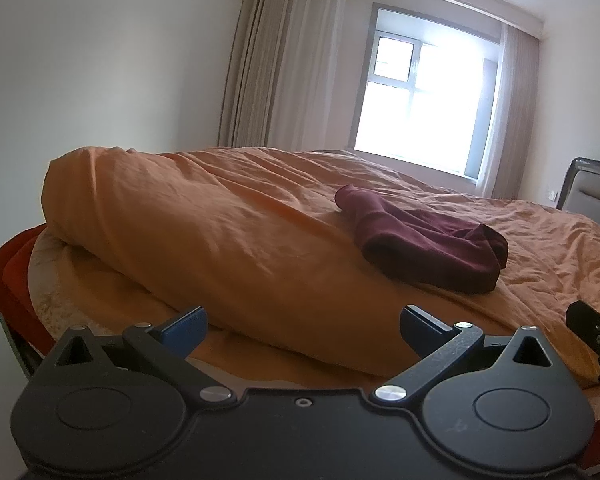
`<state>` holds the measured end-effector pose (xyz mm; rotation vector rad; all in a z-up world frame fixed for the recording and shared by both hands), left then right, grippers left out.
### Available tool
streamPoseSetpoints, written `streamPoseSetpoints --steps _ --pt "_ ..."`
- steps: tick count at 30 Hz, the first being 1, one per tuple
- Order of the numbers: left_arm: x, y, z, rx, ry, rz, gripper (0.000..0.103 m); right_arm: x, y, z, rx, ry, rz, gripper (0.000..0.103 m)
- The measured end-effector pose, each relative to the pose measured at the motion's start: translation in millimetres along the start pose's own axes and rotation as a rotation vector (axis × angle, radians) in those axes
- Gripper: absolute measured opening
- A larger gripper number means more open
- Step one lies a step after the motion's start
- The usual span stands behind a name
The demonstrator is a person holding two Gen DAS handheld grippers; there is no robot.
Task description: Fold small clothes
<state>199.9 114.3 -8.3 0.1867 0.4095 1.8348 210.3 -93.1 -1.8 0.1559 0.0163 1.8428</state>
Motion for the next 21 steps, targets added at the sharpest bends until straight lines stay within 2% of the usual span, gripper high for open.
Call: streamPoseSetpoints --steps 21 --pt "-0.3 -2.9 1.0 0.005 -0.021 0.025 0.102 -1.2 1.2 0.0 0.005 0.004 0.006 0.103"
Point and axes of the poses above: each gripper's, at about its wrist camera, not at the fingertips, and y roughly against the way its jaws point, x to its left, z to its top, the point moved 10 cm from there along -y, roughly the way its jaws point, and after that the axes turned 7 degrees about z, right-handed, at the moved point
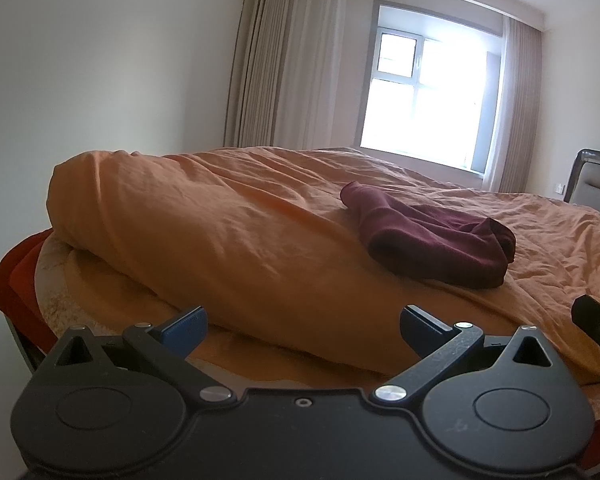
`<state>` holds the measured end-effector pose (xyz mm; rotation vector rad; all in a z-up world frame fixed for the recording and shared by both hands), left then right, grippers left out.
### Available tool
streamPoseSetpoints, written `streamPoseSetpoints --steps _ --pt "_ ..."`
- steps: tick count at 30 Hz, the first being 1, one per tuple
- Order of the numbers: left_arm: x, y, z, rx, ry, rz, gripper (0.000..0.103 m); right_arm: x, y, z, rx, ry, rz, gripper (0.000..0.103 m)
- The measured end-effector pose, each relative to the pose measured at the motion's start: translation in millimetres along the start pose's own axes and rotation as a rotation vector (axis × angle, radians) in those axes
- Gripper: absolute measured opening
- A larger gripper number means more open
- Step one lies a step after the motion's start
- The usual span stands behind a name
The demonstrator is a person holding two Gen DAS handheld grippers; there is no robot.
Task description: Fold small clothes
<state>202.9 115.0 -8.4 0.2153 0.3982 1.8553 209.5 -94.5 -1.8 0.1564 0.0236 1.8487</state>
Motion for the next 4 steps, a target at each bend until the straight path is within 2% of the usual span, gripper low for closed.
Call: streamPoseSetpoints --steps 4 --pt "-0.2 -0.3 -0.4 0.002 -0.002 -0.001 0.102 -0.1 0.1 0.0 0.000 0.000 0.000 0.103"
Point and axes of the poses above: each gripper's, at about its wrist camera, not at the fingertips, and y roughly against the way its jaws point, x to its left, z to its top, the point moved 10 cm from there along -y, roughly the way its jaws point, and after that the axes turned 7 degrees about z, right-handed, at the moved point
